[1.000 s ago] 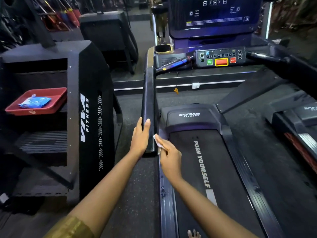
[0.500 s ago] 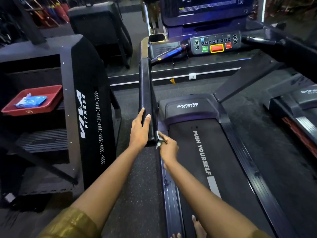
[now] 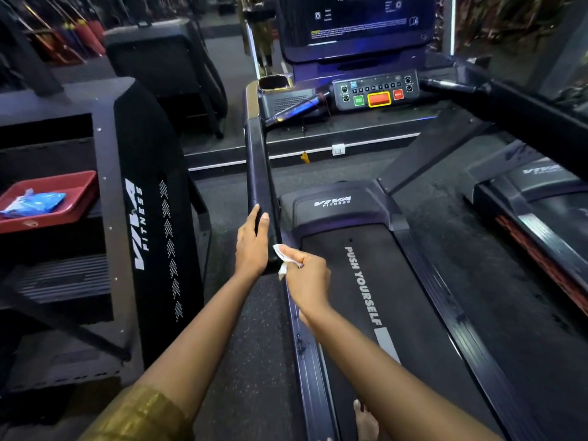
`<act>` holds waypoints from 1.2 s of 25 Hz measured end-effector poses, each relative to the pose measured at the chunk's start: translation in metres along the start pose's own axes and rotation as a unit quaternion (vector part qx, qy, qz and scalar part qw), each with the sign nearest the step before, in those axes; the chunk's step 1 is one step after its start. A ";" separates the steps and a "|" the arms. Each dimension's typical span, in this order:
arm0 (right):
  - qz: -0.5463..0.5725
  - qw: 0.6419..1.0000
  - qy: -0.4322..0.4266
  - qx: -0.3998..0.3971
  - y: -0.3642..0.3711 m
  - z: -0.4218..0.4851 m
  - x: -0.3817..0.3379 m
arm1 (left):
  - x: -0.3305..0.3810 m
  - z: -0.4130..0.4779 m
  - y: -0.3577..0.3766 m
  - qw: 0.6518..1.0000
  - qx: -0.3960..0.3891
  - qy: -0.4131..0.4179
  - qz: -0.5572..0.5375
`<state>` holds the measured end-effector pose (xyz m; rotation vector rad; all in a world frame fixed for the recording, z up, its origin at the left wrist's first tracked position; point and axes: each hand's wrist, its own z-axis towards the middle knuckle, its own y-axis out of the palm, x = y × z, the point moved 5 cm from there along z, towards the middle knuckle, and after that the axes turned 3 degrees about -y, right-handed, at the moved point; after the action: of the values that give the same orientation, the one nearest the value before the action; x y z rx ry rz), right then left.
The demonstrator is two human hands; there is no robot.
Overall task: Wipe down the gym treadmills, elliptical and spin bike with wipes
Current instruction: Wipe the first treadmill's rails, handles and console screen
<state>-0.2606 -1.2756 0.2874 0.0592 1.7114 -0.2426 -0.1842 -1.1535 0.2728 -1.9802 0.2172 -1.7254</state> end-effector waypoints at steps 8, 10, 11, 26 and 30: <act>0.018 0.999 -0.033 -0.035 -0.019 0.027 -0.011 | -0.003 0.007 -0.002 0.996 -0.076 0.016 0.035; 0.013 0.999 -0.022 -0.028 -0.031 0.040 -0.008 | -0.003 0.010 -0.007 0.992 -0.089 0.039 0.076; 0.010 0.999 -0.018 -0.026 -0.037 0.046 -0.005 | -0.001 0.011 -0.011 0.990 -0.088 0.054 0.095; -0.068 0.991 -0.080 0.088 -0.205 0.210 -0.005 | 0.127 0.107 0.151 0.878 -0.259 0.311 0.255; -0.076 0.981 -0.080 0.161 -0.287 0.262 -0.014 | 0.170 0.151 0.243 0.846 -0.306 0.332 0.282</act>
<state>-0.0550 -1.6057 0.3026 0.1444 1.5051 -0.6211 0.0412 -1.3970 0.2991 -1.3263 1.5875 -1.9711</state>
